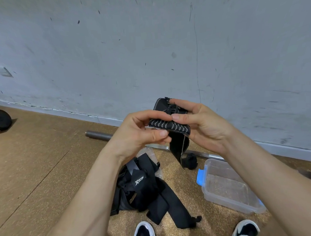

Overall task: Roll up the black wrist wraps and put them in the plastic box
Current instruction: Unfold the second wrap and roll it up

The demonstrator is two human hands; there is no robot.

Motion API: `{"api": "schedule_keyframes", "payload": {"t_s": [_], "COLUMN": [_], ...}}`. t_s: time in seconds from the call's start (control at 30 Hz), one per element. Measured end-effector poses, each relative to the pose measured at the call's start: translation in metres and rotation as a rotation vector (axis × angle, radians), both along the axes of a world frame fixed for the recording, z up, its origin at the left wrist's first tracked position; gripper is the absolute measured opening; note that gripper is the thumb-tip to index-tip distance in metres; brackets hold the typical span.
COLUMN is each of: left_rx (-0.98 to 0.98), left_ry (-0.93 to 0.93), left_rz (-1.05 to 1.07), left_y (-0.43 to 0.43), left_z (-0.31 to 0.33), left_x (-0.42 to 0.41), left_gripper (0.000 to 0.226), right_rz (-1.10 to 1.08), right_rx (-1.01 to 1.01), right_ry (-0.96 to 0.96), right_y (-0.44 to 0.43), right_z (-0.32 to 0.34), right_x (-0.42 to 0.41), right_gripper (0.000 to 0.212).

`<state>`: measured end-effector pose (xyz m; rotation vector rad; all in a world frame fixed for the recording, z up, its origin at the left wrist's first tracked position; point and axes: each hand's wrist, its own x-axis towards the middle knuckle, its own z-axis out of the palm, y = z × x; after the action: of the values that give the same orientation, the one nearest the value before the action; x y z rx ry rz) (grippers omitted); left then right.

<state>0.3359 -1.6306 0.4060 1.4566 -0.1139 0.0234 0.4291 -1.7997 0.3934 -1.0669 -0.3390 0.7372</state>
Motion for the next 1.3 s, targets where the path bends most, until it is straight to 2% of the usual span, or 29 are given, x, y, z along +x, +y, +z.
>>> {"api": "schedule_keyframes", "payload": {"t_s": [0.1,0.23,0.33,0.4,0.53,0.63,0.77,1.0,1.2,1.3], "left_rx": [0.041,0.086,0.206,0.259,0.270,0.248,0.212,0.189,0.124,0.124], "left_ry": [0.028,0.044,0.041,0.053,0.067,0.069,0.068,0.043,0.091,0.096], "left_rz": [-0.029,0.054,0.154,0.223,0.320,0.355,0.407,0.392,0.313,0.310], "left_y": [-0.001,0.001,0.002,-0.001,-0.008,-0.012,-0.020,-0.022,-0.025,-0.026], "left_z": [0.003,0.000,-0.006,-0.010,-0.012,-0.011,-0.010,-0.013,-0.014,-0.014], "left_x": [-0.001,0.001,0.005,0.007,0.008,0.008,0.011,0.013,0.013,0.015], "left_gripper": [0.026,0.015,0.010,0.014,0.013,0.007,0.011,0.039,0.035,0.032], "right_rz": [0.016,-0.046,-0.185,-0.252,-0.293,-0.313,-0.295,-0.163,-0.019,-0.023], "right_rx": [-0.015,-0.075,-0.218,-0.317,-0.368,-0.346,-0.289,-0.147,-0.195,-0.240], "right_ry": [0.006,-0.063,-0.260,-0.399,-0.499,-0.478,-0.397,-0.202,-0.227,-0.289], "right_y": [0.001,0.004,0.007,0.009,0.011,0.009,0.008,0.003,-0.003,-0.001], "right_z": [-0.001,-0.001,-0.004,-0.005,-0.004,-0.003,-0.002,-0.001,-0.001,-0.003], "right_x": [-0.003,-0.005,-0.002,-0.001,-0.003,-0.002,-0.001,-0.001,-0.002,-0.004], "right_gripper": [0.072,0.079,0.091,0.094,0.093,0.087,0.085,0.080,0.093,0.093]}}
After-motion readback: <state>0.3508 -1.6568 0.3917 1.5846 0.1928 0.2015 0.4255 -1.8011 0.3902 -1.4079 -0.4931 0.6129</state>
